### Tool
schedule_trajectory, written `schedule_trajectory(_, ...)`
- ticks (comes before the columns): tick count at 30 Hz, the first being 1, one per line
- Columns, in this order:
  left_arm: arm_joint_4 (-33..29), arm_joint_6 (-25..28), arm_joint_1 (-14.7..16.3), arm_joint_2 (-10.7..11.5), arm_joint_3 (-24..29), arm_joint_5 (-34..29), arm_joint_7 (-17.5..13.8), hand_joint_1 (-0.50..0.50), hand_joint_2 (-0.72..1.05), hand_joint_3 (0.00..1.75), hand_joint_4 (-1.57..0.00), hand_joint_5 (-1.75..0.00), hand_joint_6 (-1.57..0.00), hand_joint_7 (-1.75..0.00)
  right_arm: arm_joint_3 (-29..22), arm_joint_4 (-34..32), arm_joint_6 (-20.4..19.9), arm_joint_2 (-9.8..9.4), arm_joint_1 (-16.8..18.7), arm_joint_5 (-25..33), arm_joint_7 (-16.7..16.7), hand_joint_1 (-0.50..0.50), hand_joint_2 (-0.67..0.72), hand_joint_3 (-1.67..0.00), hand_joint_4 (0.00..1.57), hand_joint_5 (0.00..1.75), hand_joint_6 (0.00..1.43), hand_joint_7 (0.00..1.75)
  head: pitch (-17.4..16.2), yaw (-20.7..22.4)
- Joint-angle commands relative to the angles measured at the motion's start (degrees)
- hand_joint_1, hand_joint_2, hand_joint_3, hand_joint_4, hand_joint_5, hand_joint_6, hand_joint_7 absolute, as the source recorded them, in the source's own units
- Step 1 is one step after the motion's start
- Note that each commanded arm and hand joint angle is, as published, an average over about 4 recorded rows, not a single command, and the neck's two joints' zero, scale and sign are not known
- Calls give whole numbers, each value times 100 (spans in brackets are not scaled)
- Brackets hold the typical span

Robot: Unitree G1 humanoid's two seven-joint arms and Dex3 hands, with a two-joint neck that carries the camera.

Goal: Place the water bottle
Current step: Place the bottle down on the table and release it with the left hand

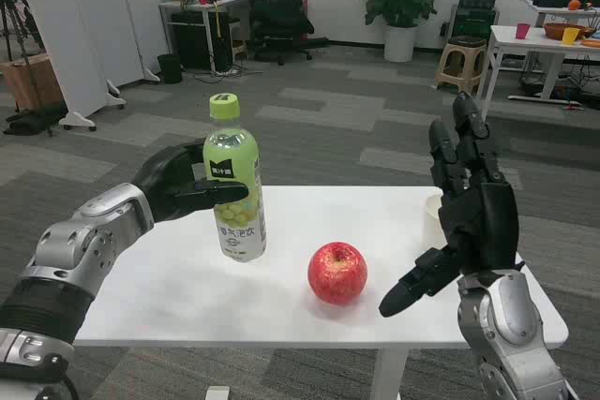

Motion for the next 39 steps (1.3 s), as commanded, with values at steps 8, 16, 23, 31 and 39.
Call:
schedule_trajectory(8,-187,-10,81,20,119,-26,-24,-8,78,2,-153,-175,-120,-126,49,24,3,0,-31,7,1,-46,47,0,0,0,0,0,17,-9)
schedule_trajectory(16,-185,-10,81,17,123,-26,-24,-8,78,4,-153,-175,-120,-126,58,15,1,0,-31,7,1,-48,47,0,0,0,0,0,7,-17)
schedule_trajectory(23,-172,-23,90,15,121,-26,-24,-8,78,0,-153,-175,-120,-126,73,11,3,0,-31,7,1,-46,47,0,0,0,0,0,-4,-19)
schedule_trajectory(31,43,-463,175,2,145,207,-19,-11,78,4,-153,-175,-123,-126,73,15,3,8,-31,16,1,-48,47,0,0,0,0,0,1,44)
schedule_trajectory(39,320,-933,487,-42,273,185,-15,-12,78,4,-153,-175,-126,-126,69,29,3,8,-17,47,14,-46,47,0,0,0,0,0,-77,54)
